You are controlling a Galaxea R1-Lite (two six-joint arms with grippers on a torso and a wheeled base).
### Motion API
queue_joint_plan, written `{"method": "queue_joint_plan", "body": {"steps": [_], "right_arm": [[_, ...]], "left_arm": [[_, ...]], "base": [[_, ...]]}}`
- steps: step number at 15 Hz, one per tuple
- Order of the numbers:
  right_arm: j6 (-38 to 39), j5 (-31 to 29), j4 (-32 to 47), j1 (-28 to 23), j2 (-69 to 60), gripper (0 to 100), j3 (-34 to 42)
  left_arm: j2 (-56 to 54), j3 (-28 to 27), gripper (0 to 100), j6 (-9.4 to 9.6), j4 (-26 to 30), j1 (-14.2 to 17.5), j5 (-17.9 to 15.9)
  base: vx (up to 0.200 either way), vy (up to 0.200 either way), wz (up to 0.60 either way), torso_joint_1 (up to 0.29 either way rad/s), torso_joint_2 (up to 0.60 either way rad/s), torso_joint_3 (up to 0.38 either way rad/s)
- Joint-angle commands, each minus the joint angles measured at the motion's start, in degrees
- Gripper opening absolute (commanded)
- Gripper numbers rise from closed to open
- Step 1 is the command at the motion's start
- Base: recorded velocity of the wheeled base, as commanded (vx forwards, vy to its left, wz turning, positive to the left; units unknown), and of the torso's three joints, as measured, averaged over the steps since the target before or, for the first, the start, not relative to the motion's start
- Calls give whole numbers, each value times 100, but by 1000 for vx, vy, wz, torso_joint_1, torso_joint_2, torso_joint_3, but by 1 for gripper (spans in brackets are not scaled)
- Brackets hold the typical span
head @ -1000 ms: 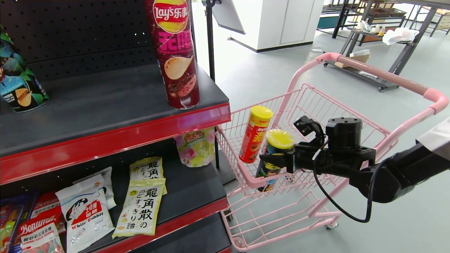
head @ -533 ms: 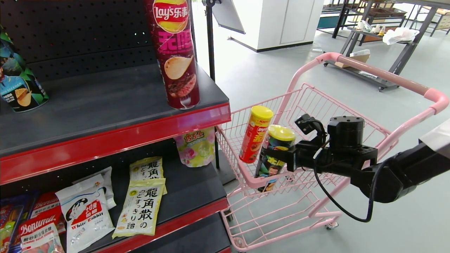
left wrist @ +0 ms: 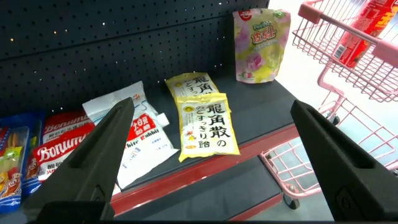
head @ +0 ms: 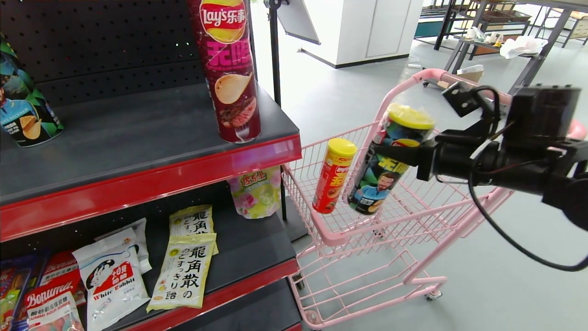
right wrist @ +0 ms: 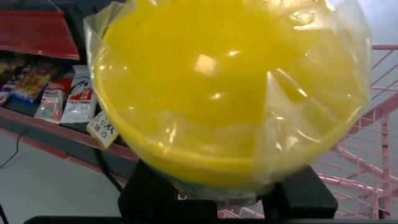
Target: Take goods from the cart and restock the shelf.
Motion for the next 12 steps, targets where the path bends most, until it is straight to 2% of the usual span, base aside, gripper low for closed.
{"method": "queue_joint_plan", "body": {"steps": [1, 4, 6, 8, 9, 10, 11, 12], "right_arm": [[-26, -522, 1097, -9, -1535, 0, -314], [-43, -2104, 2802, -53, -2994, 0, 152], [-26, -2289, 3356, -97, -3820, 0, 776], [-26, -2377, 3409, -88, -4330, 0, 1224], [-35, -2298, 3400, -79, -4365, 0, 1215], [-35, -2051, 3409, -35, -4374, 0, 1145], [-70, -1753, 3418, 9, -4348, 0, 1075], [-184, -1480, 3409, 105, -4251, 0, 1013]], "left_arm": [[5, 1, 100, -1, -1, 0, -1], [66, 1, 100, 16, -1, -9, -1], [93, -8, 100, 86, -1, -18, -19], [93, -17, 100, 350, -1, -18, -186], [75, -17, 100, 438, -9, -18, -274], [163, -324, 100, 491, 34, -18, -388], [752, -1010, 100, 491, 96, -18, -476], [1561, -1775, 100, 324, 114, -44, -757]], "base": [[0, 0, 0, 0, 0, 0], [0, 0, 0, 0, 0, 0], [0, 0, 0, 0, 0, 0], [0, 0, 0, 0, 0, 0], [0, 0, 0, 0, 0, 0], [0, 0, 0, 0, 0, 0], [0, 0, 0, 0, 0, 0], [0, 0, 0, 0, 0, 0]]}}
